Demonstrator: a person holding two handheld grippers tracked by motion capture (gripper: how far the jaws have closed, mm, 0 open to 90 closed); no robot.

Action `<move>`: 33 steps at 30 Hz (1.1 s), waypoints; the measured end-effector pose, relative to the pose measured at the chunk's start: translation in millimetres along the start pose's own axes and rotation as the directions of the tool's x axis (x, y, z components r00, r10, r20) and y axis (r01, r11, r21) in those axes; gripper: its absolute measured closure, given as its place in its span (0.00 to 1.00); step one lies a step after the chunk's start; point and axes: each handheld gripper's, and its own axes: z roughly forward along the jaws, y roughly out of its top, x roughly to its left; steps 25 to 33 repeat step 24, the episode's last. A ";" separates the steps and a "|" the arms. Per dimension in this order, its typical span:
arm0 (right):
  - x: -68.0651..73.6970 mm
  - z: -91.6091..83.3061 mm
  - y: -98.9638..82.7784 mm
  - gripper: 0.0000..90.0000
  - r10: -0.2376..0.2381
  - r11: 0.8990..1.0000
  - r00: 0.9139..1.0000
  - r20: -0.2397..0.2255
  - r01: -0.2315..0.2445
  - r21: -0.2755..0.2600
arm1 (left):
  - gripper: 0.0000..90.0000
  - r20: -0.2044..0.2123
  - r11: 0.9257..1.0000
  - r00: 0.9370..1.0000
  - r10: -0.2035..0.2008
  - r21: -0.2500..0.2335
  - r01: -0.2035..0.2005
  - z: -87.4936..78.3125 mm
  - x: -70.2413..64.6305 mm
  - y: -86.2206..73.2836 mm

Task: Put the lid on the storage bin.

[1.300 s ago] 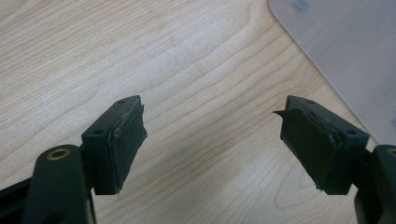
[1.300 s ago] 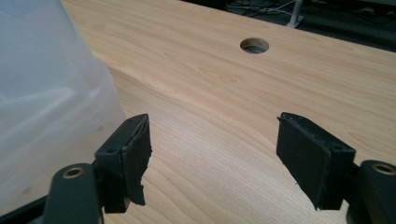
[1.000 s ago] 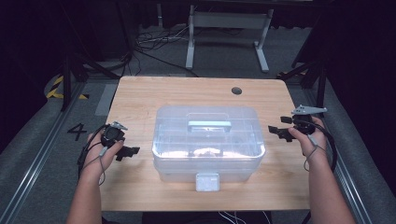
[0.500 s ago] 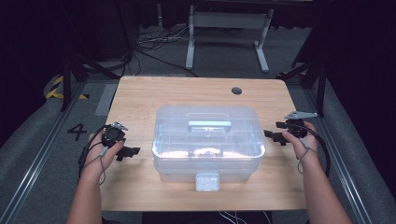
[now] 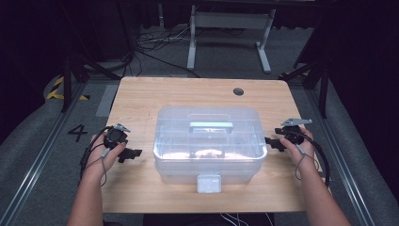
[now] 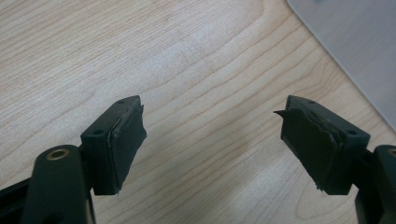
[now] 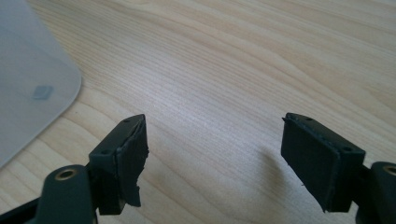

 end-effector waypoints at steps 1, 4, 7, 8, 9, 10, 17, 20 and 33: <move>0.0 0.0 0.0 0.26 0.000 1.000 1.000 0.000 0.000 0.000 | 0.24 -0.002 1.000 1.000 0.000 0.001 0.000 0.7 -0.1 -0.1; 2.5 1.6 -5.4 0.27 0.001 1.000 1.000 0.003 -0.001 0.001 | 0.24 0.002 1.000 1.000 -0.003 0.001 0.003 3.1 -0.9 -0.4; 5.3 2.0 -9.4 0.27 -0.001 1.000 1.000 0.008 0.001 -0.009 | 0.24 0.004 1.000 1.000 0.012 0.007 -0.012 5.3 -1.5 0.3; 6.5 1.8 -10.5 0.27 0.000 1.000 1.000 0.009 0.000 -0.016 | 0.24 0.005 1.000 1.000 0.015 0.007 -0.015 5.7 -1.7 0.4; 7.1 1.7 -11.2 0.27 -0.003 1.000 1.000 0.014 0.004 -0.023 | 0.24 0.007 1.000 1.000 0.015 0.008 -0.015 6.4 -2.3 0.4; 8.0 1.1 -11.8 0.27 -0.003 1.000 1.000 0.016 0.003 -0.023 | 0.24 0.009 1.000 1.000 0.018 0.009 -0.018 6.8 -2.5 0.5; 11.5 -0.1 -13.8 0.26 -0.010 1.000 1.000 0.012 0.010 -0.017 | 0.24 0.018 0.999 0.999 0.032 0.010 -0.032 8.7 -2.9 0.4; 10.8 -0.7 -13.3 0.27 -0.002 1.000 1.000 0.008 0.002 -0.017 | 0.24 0.018 0.999 0.999 0.033 0.007 -0.034 8.7 -3.2 0.4; 9.4 -4.3 -10.5 0.27 -0.001 1.000 1.000 0.016 0.002 -0.025 | 0.24 0.020 0.999 0.999 0.034 0.007 -0.035 9.1 -2.6 0.6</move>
